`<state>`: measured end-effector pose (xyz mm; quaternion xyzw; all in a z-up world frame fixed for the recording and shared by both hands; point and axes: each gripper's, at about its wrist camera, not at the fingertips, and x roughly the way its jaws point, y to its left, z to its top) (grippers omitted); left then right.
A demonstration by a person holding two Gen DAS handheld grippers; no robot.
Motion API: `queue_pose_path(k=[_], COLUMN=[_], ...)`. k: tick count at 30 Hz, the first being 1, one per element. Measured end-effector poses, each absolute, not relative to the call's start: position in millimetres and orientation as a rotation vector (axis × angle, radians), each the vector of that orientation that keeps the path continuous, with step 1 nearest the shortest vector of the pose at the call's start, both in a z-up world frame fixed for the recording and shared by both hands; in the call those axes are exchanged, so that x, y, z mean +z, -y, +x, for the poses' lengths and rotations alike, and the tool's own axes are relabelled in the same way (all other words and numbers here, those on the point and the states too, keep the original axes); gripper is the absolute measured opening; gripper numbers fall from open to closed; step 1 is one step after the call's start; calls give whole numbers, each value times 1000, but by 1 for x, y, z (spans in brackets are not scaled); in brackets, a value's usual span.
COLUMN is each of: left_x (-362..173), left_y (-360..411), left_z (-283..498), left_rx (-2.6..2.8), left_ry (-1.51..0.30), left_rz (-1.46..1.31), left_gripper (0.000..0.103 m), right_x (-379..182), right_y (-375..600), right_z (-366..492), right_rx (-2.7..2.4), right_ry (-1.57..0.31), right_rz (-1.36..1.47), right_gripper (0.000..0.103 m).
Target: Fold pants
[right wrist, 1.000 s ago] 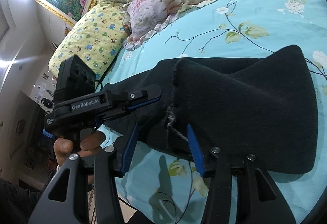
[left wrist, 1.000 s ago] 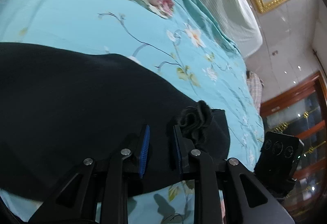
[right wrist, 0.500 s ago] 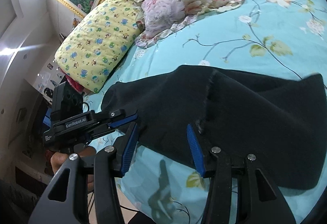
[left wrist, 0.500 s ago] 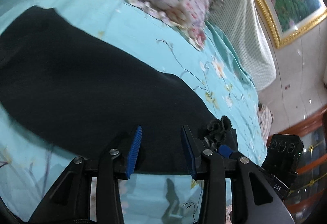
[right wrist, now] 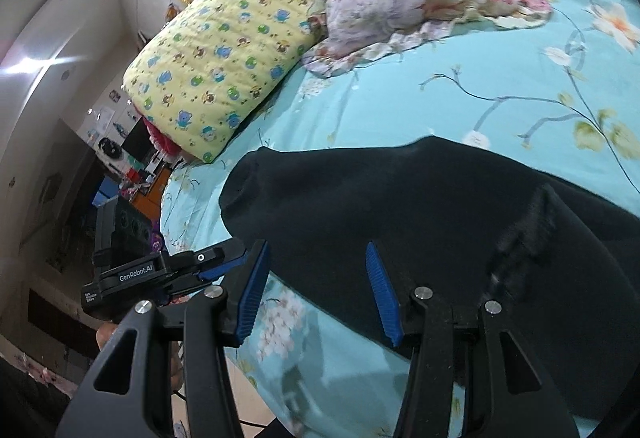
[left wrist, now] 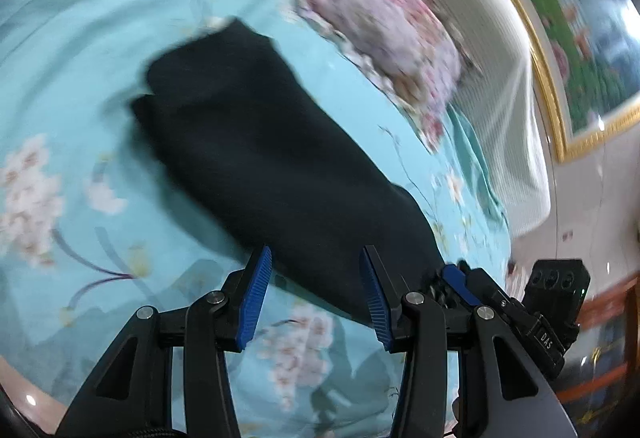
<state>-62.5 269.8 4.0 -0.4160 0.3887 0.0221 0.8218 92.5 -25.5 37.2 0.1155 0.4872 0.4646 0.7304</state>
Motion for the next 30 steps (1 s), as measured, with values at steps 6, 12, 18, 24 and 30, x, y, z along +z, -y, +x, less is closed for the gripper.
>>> queue_pose_path(k=[6, 12, 18, 24, 30], left_x=[-3, -10, -22, -25, -31], left_y=[-304, -320, -333, -344, -347], left_z=[-80, -80, -71, -63, -57], left_rx=[118, 156, 186, 205, 218], left_ry=[-796, -786, -789, -778, -779], left_rz=[-948, -989, -1054, -1080, -1097], left_gripper=[48, 50, 52, 52, 54], right_x=[39, 40, 43, 43, 35], right_y=[-3, -36, -68, -108, -153], right_z=[98, 102, 114, 131, 149], right_rx=[1068, 1119, 1161, 1213, 1282], right_ry=[-1081, -1089, -1089, -1092, -1112], right_rz=[211, 164, 106, 12, -111], right_gripper=[52, 53, 55, 56, 56])
